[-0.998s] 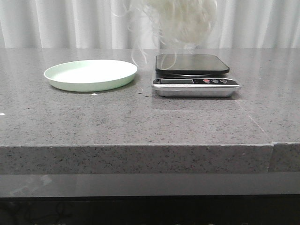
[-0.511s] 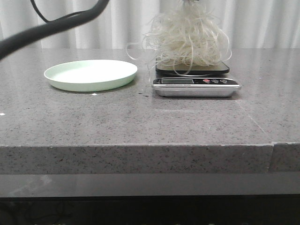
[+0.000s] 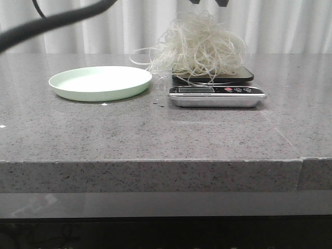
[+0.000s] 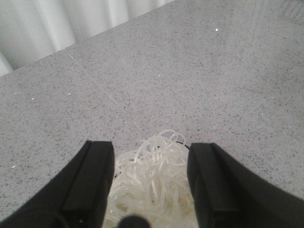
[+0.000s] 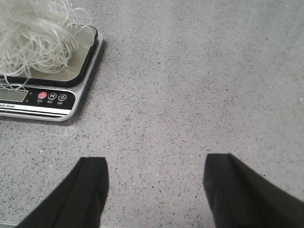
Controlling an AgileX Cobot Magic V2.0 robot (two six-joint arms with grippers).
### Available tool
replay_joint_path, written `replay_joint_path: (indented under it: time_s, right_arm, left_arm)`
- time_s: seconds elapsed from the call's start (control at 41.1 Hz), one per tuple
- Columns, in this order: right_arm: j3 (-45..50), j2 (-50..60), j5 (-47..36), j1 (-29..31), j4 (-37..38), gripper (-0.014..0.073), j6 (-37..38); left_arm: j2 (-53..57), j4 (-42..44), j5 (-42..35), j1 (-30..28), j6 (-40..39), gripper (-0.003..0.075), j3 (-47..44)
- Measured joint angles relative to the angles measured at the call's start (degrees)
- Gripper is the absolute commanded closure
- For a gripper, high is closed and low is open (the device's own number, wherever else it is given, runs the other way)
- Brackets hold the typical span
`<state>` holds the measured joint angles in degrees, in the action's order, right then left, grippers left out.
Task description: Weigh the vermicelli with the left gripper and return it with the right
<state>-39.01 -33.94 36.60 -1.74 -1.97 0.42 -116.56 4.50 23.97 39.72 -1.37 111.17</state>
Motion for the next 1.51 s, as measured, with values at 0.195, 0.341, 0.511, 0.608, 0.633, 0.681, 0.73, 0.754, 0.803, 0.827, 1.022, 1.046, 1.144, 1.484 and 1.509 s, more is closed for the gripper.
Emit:
replay_joint_path:
  time_s: [0.195, 0.341, 0.511, 0.608, 0.633, 0.681, 0.73, 0.754, 0.803, 0.827, 1.022, 1.046, 1.144, 1.484, 1.509]
  right_arm:
    - [0.0, 0.0, 0.1, 0.0, 0.0, 0.0057, 0.0]
    - [0.0, 0.0, 0.1, 0.0, 0.0, 0.0057, 0.0]
    - [0.0, 0.0, 0.1, 0.0, 0.0, 0.0057, 0.0]
    - [0.0, 0.0, 0.1, 0.0, 0.0, 0.0057, 0.0]
    - [0.0, 0.0, 0.1, 0.0, 0.0, 0.0057, 0.0]
    - [0.0, 0.0, 0.1, 0.0, 0.0, 0.0057, 0.0]
    - [0.0, 0.0, 0.1, 0.0, 0.0, 0.0057, 0.0]
    - [0.0, 0.0, 0.1, 0.0, 0.0, 0.0057, 0.0]
    - [0.0, 0.0, 0.1, 0.0, 0.0, 0.0057, 0.0]
    - [0.0, 0.0, 0.1, 0.0, 0.0, 0.0057, 0.0]
    - [0.0, 0.0, 0.1, 0.0, 0.0, 0.0057, 0.0]
    - [0.0, 0.0, 0.1, 0.0, 0.0, 0.0057, 0.0]
    - [0.0, 0.0, 0.1, 0.0, 0.0, 0.0057, 0.0]
    - [0.0, 0.0, 0.1, 0.0, 0.0, 0.0057, 0.0]
    - [0.0, 0.0, 0.1, 0.0, 0.0, 0.0057, 0.0]
  left_arm:
    - [7.0, 3.3, 6.7, 0.0, 0.0, 0.0301, 0.0]
    - [15.2, 5.8, 15.0, 0.1, 0.0, 0.0302, 0.0]
    - [24.7, 6.3, 23.6, 0.1, 0.0, 0.0302, -0.5]
    - [31.3, 6.3, 25.3, 0.1, 0.0, 0.0302, -3.6]
    - [32.6, 6.3, 25.3, 0.1, -0.1, 0.0302, -4.6]
    - [36.0, 6.3, 25.3, 0.1, -0.5, 0.0302, -7.2]
    - [39.0, 6.3, 25.2, 0.1, -0.8, 0.0302, -10.7]
    - [40.3, 6.3, 25.0, 0.1, -0.9, 0.0302, -11.6]
    - [43.3, 6.3, 24.5, 0.1, -1.1, 0.0302, -15.7]
    - [44.6, 6.3, 24.3, 0.1, -1.5, 0.0302, -17.3]
    - [57.1, 6.3, 19.7, 0.1, -2.6, 0.0302, -33.3]
    - [58.4, 6.3, 19.3, 0.1, -2.6, 0.0302, -35.0]
    - [64.5, 6.0, 18.1, 0.1, -2.9, 0.0302, -42.3]
    - [83.6, 5.4, 17.7, 0.1, -3.0, 0.0302, -62.0]
    - [84.4, 5.4, 17.7, 0.1, -3.0, 0.0302, -62.9]
